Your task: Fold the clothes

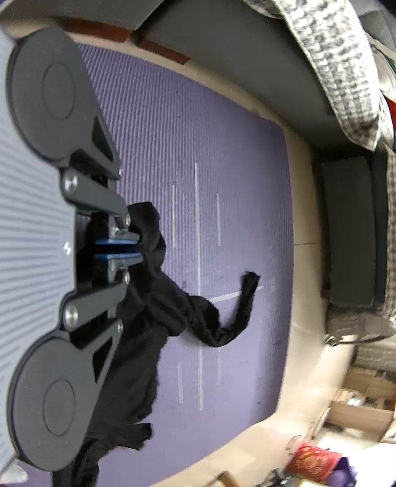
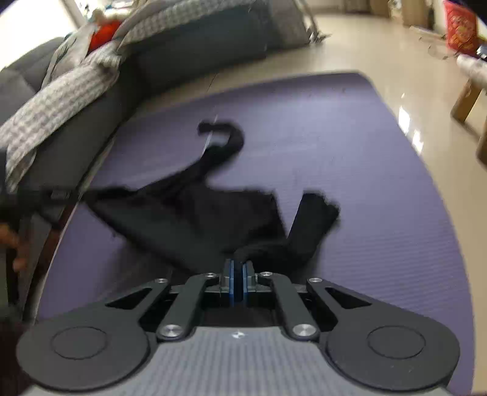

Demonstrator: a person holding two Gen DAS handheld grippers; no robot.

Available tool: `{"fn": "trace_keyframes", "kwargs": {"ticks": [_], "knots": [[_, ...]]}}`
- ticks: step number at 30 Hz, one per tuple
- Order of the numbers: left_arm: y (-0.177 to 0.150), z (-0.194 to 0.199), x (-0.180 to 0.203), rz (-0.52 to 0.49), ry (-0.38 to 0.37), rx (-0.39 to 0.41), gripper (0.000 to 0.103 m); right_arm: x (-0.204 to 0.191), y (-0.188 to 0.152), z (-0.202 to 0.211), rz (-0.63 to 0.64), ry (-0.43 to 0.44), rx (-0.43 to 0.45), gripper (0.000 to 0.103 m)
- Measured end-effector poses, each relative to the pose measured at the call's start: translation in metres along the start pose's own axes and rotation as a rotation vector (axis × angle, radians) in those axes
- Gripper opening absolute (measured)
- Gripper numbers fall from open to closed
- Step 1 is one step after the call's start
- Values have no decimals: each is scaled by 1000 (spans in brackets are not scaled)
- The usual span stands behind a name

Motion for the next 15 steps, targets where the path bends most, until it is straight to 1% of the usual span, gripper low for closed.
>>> {"fn": "trace_keyframes", "kwargs": {"ticks": [5,6,7,8,9,10,11,12,13,15], "knots": [[-15,-10,8,-30,4,-37,19,-8,-40,-10,18,44,-125,4],[-18,-12,11,-30,-6,-38,23,-9,-45,-14,21,44,-147,4],[-20,-14,14,-33,-19,-42,32,-9,-51,-17,25,43,-169,5],[-22,-16,19,-39,-42,-48,38,-9,-54,-20,27,43,-185,9],[-24,-18,23,-47,-60,-51,57,-9,-52,-22,21,45,-179,13],[-26,-20,31,-65,-95,-53,73,-8,-49,-25,16,47,-172,14],[-29,-22,38,-80,-126,-54,75,-6,-45,-27,10,45,-162,17],[-29,-23,43,-91,-145,-53,74,-4,-38,-30,4,33,-137,25],[-30,-26,52,-108,-177,-52,74,0,-29,-33,-6,18,-114,29],[-30,-30,60,-111,-199,-52,74,4,-18,-38,-19,5,-92,31]]}}
Point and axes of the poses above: each gripper's, at about its wrist camera, not at the fingertips, and z roughly against the way its jaws point, x to its right, y to its top, the point moved 5 cm from there along -z, roughly the way its jaws point, and after that the axes turned 2 degrees about -z, right-handed, at the moved point
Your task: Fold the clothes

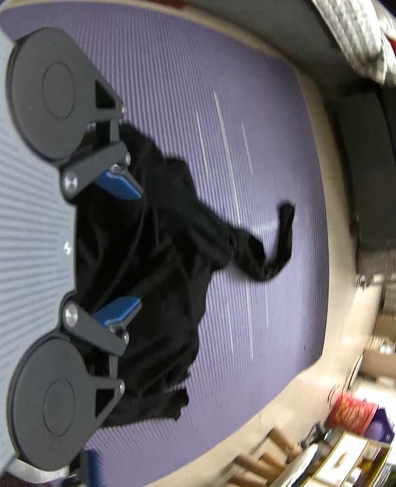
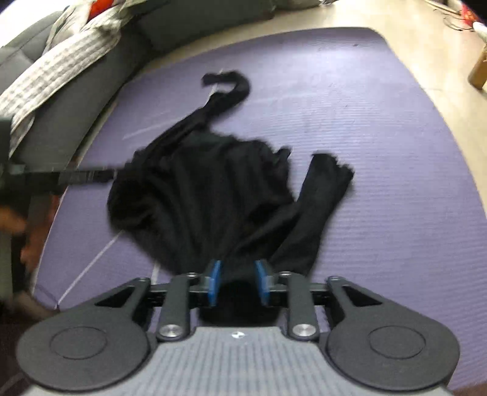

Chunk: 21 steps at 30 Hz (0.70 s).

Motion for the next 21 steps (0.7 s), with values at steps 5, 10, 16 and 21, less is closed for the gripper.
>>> {"fn": "trace_keyframes", "kwargs": {"ticks": [5,10,16,21], "knots": [[4,-26,14,16,-40,-13,74,12,28,-23,-6,-75,83,31],[-2,-39,19,-36,-23,-3,79,28,43,-53,9,-103,138,31],[4,-57,17,-18,-50,-11,79,43,44,-82,2,-103,128,31],[4,-67,20,-24,-80,-11,79,47,43,-85,-54,-23,151,31]]}}
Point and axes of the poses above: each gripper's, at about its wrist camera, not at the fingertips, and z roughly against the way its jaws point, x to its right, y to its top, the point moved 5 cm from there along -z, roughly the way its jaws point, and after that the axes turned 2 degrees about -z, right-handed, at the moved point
